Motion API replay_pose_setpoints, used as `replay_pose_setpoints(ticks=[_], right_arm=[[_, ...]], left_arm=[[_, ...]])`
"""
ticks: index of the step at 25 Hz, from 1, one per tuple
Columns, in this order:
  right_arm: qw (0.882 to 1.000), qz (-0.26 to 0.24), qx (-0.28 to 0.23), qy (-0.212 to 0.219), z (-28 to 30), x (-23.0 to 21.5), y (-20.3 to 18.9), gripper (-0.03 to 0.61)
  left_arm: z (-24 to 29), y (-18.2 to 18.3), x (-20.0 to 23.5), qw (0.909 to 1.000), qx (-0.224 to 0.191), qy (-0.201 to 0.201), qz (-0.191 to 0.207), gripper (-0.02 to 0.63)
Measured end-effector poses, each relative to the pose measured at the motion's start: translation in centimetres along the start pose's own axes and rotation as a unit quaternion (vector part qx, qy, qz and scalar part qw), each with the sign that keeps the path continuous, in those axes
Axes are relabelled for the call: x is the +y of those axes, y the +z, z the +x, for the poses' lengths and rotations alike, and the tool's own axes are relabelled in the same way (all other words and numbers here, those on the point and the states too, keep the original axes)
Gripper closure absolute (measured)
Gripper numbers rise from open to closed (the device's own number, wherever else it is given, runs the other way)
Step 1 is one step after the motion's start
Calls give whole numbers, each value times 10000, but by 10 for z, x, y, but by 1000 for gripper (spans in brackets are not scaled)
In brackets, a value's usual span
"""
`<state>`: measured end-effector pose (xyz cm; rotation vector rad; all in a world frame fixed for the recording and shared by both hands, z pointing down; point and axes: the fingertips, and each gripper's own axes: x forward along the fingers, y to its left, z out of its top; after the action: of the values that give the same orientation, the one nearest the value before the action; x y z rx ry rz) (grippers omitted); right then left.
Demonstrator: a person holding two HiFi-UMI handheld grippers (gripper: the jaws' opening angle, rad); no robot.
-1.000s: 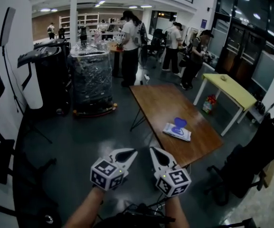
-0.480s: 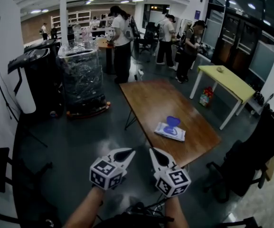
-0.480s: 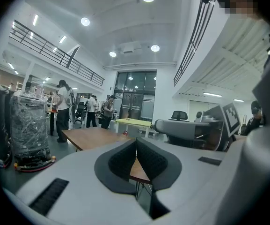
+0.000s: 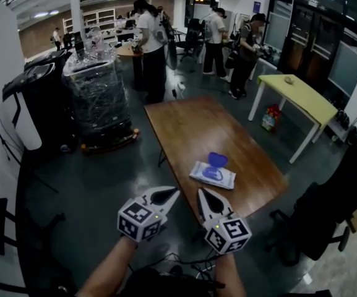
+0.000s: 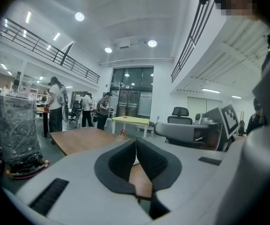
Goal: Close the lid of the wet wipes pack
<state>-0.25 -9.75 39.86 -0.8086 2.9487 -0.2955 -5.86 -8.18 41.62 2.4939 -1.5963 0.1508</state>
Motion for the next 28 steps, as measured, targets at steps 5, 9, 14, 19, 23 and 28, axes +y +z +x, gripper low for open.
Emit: replay_pose_setpoints(ticks=[5,9,14,19,23,28], right_arm=[[9997,48,70,-226,3,-35,2,574],[9989,86,112,-455,4,-66,0,574],[9956,145,262,-883,10,-99,-10,574],[9913,101,501,-1211,25,-126,-21,574],[9851,144,639,-1589,38,-147,-27,574],[9760,190,833,-2003,62,-163,-38,574]], left_arm=[[40,2,3,9997,169,-187,74,612],[72,2,7,9986,299,-423,64,612],[110,-3,18,9962,457,-736,68,612],[150,-10,39,9925,625,-1043,128,612],[181,-27,61,9872,854,-1332,184,612],[213,-42,90,9809,1024,-1643,180,612]])
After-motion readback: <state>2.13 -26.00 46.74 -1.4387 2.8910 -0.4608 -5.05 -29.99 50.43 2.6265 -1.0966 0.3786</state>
